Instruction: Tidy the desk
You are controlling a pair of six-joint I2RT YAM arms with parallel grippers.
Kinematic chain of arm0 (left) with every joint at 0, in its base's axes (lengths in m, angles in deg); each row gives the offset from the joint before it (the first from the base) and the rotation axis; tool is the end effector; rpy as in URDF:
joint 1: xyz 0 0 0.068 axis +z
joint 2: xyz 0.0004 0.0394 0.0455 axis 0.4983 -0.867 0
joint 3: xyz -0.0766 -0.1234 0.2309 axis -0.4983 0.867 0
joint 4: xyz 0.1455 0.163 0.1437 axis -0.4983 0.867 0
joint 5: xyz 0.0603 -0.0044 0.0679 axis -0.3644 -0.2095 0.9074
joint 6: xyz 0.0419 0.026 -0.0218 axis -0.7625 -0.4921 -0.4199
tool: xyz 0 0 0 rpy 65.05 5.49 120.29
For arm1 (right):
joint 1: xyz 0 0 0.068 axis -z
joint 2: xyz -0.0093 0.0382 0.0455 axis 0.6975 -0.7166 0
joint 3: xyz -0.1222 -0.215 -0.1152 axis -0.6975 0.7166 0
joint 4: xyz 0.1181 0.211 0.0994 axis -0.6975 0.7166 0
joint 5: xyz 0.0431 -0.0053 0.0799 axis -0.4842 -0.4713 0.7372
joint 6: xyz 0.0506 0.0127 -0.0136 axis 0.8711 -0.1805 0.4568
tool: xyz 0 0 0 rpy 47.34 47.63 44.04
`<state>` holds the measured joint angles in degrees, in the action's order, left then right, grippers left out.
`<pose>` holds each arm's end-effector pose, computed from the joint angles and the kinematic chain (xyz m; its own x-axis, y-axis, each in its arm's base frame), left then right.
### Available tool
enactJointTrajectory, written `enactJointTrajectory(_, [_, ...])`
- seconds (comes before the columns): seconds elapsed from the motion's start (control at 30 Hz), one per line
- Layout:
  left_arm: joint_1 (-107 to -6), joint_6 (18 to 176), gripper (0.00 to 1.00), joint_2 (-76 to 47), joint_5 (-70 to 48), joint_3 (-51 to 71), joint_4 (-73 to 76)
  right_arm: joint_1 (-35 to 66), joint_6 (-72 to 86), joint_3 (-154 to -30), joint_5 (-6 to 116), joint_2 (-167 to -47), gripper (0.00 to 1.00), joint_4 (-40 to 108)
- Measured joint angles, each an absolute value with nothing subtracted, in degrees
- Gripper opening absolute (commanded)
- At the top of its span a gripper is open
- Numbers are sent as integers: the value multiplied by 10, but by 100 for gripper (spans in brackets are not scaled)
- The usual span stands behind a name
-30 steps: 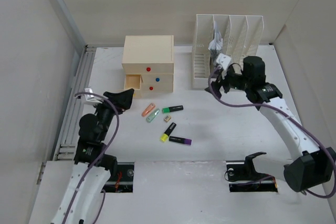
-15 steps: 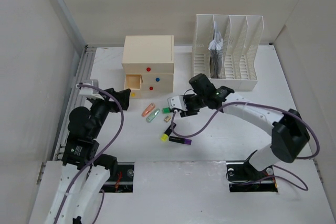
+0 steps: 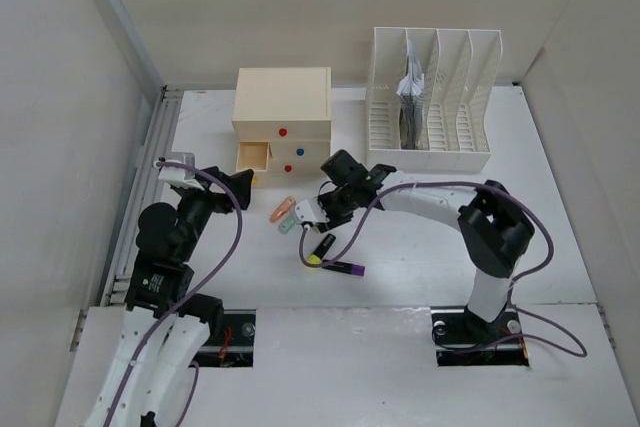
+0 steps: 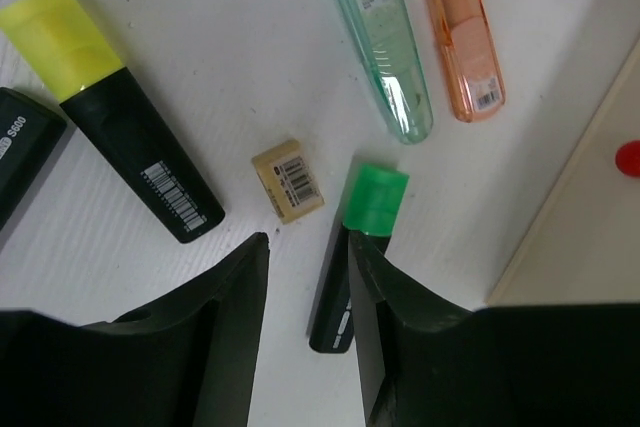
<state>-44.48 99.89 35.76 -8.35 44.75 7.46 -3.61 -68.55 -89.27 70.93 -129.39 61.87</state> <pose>0.1121 -0.0327 0.3517 0.0492 -0.2738 -0.9605 0.3700 0.8983 -0.2371 0.2427 0.2891 0.2050 0.5504 -0.6658 -0.5038 -0.8347 -0.4260 -0.3490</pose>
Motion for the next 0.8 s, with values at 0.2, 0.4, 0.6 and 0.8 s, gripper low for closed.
enactJointTrajectory(0.2, [-445,998,82,368,-87,447,66,-52,-701,-925,708,-1339,42,629])
enactJointTrajectory(0.4, [-445,996,83,375,-88,447,64,-57,-713,-953,709,-1378,39,636])
enactJointTrajectory(0.6, [-445,996,83,383,-93,447,63,-57,-722,-972,712,-1396,39,643])
enactJointTrajectory(0.8, [-445,996,84,392,-96,447,63,-57,-732,-981,714,-1400,42,656])
